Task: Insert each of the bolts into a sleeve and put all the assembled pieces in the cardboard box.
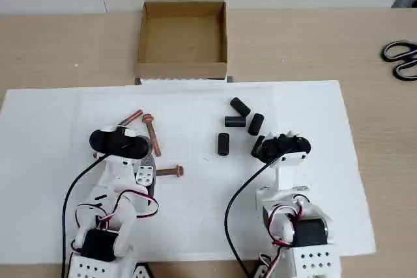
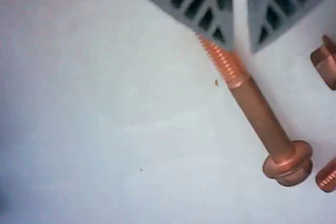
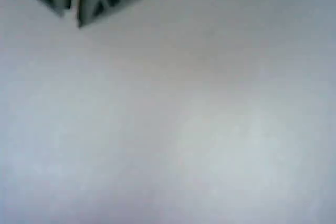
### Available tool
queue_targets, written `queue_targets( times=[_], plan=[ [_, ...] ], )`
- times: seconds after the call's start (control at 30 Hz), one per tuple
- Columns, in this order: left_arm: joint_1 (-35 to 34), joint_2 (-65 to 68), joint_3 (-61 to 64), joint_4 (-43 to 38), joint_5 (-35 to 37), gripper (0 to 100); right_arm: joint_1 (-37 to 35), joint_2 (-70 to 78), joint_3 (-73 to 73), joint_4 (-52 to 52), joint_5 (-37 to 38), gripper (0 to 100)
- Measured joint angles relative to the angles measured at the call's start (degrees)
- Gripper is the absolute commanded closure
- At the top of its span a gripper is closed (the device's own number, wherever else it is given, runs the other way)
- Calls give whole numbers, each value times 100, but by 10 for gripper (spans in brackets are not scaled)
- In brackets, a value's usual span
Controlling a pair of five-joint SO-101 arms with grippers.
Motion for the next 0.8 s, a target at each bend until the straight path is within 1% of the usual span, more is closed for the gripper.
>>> queue_targets(
  times=[0.27, 0.47, 0.73, 0.8],
  plan=[
    [35, 0, 0, 0, 0, 993, 0, 0, -18, 0, 0, 995],
    [158, 0, 0, 0, -18, 993, 0, 35, -712, 18, 0, 995],
    [158, 0, 0, 0, 0, 992, 0, 35, -1635, 563, 0, 995],
    [141, 0, 0, 167, -9, 992, 114, 105, -1934, 571, 0, 995]
  ],
)
